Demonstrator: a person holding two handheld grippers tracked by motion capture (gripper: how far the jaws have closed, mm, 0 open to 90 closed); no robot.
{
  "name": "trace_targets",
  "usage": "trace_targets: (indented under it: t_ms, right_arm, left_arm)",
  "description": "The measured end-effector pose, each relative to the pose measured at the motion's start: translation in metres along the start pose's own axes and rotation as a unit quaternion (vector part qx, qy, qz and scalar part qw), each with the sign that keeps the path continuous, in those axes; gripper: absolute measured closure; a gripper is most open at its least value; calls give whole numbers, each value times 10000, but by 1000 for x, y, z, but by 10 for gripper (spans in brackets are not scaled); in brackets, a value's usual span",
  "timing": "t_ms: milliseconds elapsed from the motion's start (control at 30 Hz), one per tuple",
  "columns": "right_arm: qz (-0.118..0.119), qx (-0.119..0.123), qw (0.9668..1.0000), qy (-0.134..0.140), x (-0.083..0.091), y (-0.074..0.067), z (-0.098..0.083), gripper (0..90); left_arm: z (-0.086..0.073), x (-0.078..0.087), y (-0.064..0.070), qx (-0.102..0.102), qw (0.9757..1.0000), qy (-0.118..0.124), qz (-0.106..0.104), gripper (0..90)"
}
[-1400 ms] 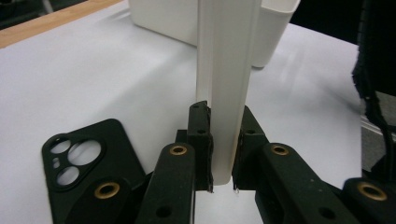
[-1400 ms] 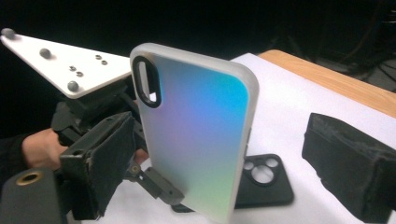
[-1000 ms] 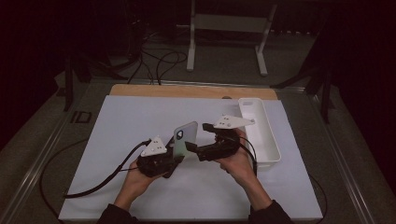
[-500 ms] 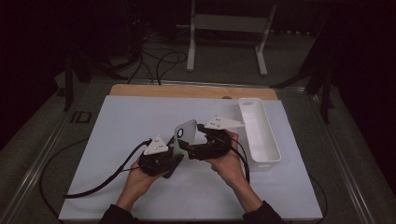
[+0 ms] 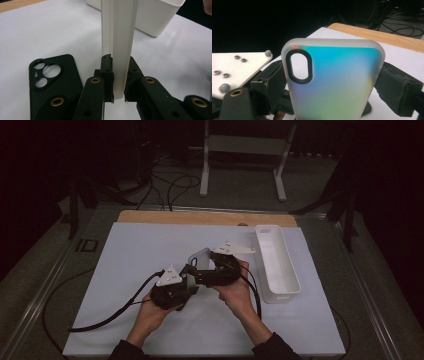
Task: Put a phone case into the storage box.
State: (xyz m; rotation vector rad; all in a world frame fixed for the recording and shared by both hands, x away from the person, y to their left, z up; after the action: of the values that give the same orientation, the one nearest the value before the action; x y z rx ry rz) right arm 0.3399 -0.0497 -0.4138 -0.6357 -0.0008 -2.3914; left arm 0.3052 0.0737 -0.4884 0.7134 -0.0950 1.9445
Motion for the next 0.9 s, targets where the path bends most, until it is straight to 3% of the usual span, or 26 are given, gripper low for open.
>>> trace_targets:
  t_ms: [333, 567, 700, 900]
  right_arm:
    - [-14, 54, 10000, -39, -1, 2, -1, 166]
    - [-23, 62, 10000, 19, 2, 4, 0, 167]
    - [-68, 60, 10000, 22, 3, 7, 0, 167]
    - [-92, -9, 10000, -3, 4, 14, -1, 166]
  left_arm:
    - [-1, -2, 0, 0, 10000, 5, -49, 806]
    - [-2, 0, -1, -41, 10000, 19, 49, 753]
    - [-3, 2, -1, -26, 10000, 60, 39, 683]
    - [-3, 5, -5, 81, 9997, 142, 161, 474]
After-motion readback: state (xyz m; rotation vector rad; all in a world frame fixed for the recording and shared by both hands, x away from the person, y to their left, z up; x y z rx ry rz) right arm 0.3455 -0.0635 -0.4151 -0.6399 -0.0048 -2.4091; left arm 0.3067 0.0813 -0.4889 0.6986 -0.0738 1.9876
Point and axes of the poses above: each handheld gripper's, and its own axes: x roughly backward along the jaws, z roughly out of its top, y roughly to its right, the point moved 5 cm from there along -x, roughly forward along the jaws, and after that the axes turned 9 degrees about -z, right-handed, at the moved point
